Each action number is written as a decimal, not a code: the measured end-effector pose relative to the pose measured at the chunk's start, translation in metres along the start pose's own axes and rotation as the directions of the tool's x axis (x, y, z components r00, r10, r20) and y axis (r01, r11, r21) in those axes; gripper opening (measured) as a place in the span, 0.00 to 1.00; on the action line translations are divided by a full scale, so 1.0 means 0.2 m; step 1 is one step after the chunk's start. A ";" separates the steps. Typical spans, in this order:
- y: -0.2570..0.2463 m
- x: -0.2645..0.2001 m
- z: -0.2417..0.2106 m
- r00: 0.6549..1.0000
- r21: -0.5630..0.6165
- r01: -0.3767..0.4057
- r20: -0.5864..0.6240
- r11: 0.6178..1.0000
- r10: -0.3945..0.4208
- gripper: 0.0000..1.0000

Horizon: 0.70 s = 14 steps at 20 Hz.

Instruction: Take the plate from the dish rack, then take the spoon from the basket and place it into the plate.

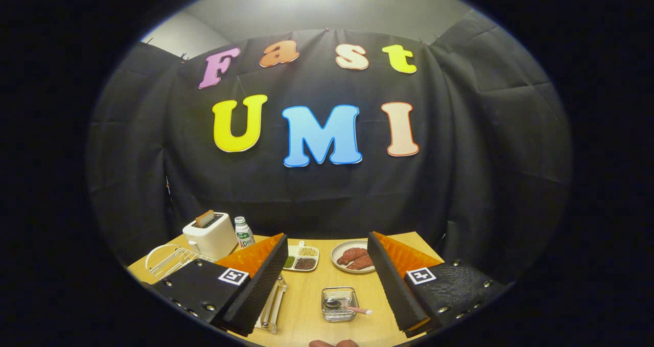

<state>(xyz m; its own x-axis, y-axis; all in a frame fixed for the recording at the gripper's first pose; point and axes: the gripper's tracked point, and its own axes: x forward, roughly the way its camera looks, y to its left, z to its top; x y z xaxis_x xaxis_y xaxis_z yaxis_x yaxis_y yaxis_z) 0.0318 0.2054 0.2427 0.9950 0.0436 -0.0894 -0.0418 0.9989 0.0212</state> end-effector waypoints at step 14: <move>0.58 0.22 -0.47 0.849 0.136 -0.141 -0.493 0.981 0.190 0.97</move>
<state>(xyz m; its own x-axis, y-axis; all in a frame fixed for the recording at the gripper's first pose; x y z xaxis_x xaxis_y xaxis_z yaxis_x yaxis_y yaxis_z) 0.0627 0.3244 0.1485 0.7920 0.2356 -0.5632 -0.1688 0.9711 0.1689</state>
